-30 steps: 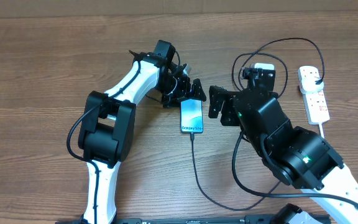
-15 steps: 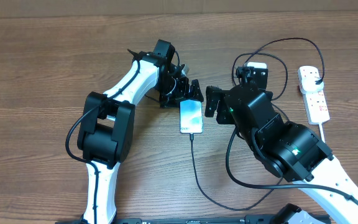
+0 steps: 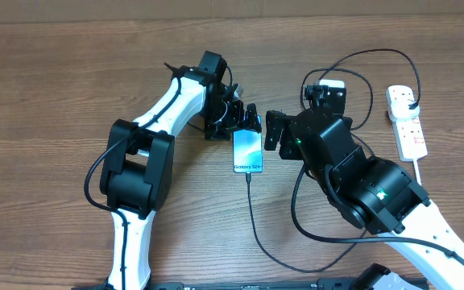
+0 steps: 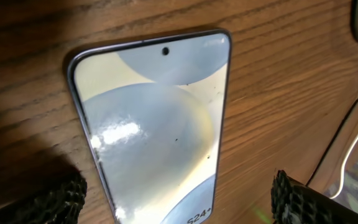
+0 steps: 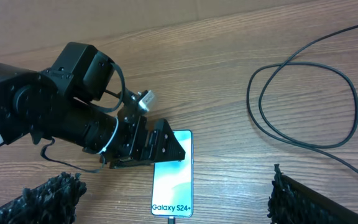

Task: Plug charger to phone and switch on socket

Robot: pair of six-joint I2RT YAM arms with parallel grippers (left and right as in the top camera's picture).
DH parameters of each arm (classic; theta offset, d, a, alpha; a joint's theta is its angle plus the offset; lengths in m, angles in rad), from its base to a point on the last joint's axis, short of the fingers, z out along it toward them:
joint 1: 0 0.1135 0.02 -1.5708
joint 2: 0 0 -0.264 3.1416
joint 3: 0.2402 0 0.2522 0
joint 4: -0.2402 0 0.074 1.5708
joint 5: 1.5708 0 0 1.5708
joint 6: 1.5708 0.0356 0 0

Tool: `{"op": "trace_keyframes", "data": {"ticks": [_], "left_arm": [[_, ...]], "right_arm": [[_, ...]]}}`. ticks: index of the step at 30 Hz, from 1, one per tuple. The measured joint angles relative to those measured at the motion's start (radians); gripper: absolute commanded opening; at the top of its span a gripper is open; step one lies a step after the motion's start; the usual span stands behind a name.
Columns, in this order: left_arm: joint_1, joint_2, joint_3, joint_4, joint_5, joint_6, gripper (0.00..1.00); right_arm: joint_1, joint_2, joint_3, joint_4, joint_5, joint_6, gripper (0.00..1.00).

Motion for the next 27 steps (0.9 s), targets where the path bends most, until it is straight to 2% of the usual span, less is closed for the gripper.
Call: {"op": "trace_keyframes", "data": {"ticks": [2,4,5,7,11,15,18,21,27], "left_arm": [[0.006,0.000,0.008,-0.039,-0.019,0.009,1.00],[0.019,0.000,0.018,-0.087,-0.039,0.027,1.00],[0.030,0.000,0.022,-0.119,-0.054,0.041,1.00],[0.055,0.000,0.029,-0.170,-0.081,0.067,1.00],[0.113,-0.027,0.030,-0.244,-0.182,0.104,1.00],[0.138,-0.164,0.029,-0.293,-0.288,0.106,1.00],[0.128,-0.347,0.029,-0.309,-0.365,0.106,1.00],[0.111,-0.566,0.032,-0.320,-0.438,0.105,1.00],[0.097,-0.906,0.039,-0.409,-0.585,0.101,1.00]], "right_arm": [[-0.013,0.000,0.000,-0.013,0.000,0.000,0.98],[-0.047,0.001,0.000,-0.035,-0.001,0.003,0.90],[-0.074,0.001,0.000,-0.047,-0.002,0.005,0.84],[-0.151,0.002,0.000,-0.073,-0.002,0.012,0.62],[-0.372,0.005,0.000,-0.104,-0.051,0.045,0.42],[-0.552,0.006,0.000,-0.114,-0.125,0.055,0.25],[-0.635,0.010,0.000,-0.116,-0.158,0.060,0.11],[-0.717,0.030,0.000,-0.117,-0.186,0.056,0.04],[-0.845,0.122,0.000,-0.117,-0.217,0.056,0.04]]}}
